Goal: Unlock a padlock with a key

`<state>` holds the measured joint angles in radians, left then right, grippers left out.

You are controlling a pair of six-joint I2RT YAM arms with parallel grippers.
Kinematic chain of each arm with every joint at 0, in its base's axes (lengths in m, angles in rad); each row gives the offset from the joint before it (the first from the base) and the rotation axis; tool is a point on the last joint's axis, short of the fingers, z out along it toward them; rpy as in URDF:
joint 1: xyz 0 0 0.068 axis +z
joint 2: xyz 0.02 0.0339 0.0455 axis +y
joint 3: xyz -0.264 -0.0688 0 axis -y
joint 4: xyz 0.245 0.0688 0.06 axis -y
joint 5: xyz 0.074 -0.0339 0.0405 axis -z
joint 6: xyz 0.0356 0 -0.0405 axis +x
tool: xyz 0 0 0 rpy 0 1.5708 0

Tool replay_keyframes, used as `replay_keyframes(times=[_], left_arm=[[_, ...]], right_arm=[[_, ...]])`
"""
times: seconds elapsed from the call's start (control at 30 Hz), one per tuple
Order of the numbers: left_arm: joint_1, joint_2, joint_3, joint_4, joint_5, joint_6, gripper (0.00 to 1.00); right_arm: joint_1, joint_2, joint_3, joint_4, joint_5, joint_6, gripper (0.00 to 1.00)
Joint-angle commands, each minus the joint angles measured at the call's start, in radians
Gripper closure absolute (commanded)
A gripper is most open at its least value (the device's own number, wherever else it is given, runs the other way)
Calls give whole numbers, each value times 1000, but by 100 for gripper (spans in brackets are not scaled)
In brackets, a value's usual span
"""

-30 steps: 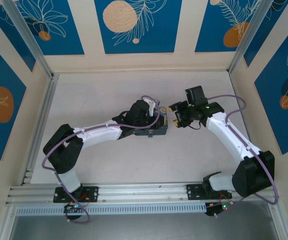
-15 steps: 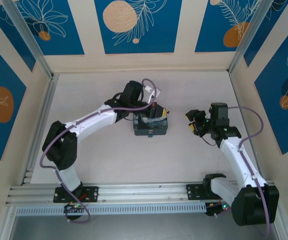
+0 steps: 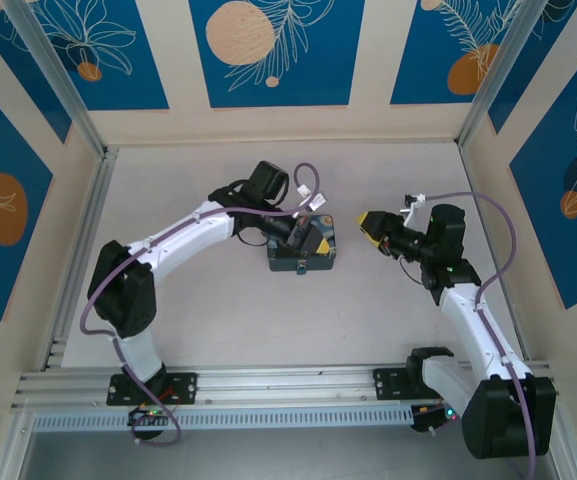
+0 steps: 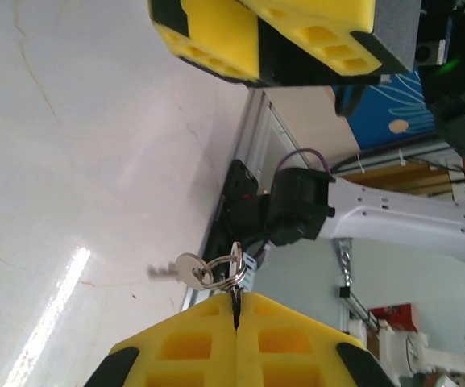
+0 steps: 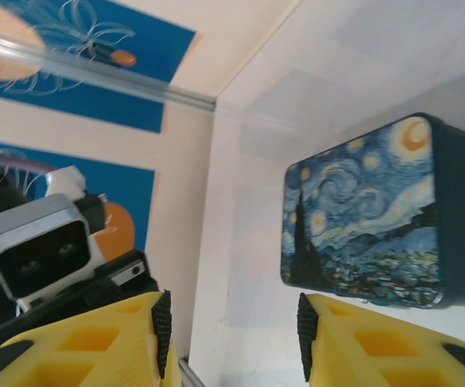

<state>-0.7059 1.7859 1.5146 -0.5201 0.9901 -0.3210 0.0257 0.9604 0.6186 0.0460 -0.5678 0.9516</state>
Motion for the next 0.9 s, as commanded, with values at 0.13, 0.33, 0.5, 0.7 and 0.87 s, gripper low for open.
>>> replay_keyframes(times=[0.13, 0.33, 0.5, 0.7, 0.87], left_arm=[[2, 37, 76, -122, 78, 99, 100], [2, 37, 78, -110, 59, 92, 100], [2, 47, 75, -63, 64, 52, 100], [2, 65, 92, -73, 71, 53, 100], [2, 69, 91, -77, 65, 55, 100]], right_arm=[[51, 86, -62, 229, -146, 7, 53], [83, 21, -91, 128, -81, -40, 57], [80, -86, -158, 53, -35, -70, 60], [83, -116, -189, 100, -69, -46, 63], [129, -140, -145, 41, -19, -57, 58]])
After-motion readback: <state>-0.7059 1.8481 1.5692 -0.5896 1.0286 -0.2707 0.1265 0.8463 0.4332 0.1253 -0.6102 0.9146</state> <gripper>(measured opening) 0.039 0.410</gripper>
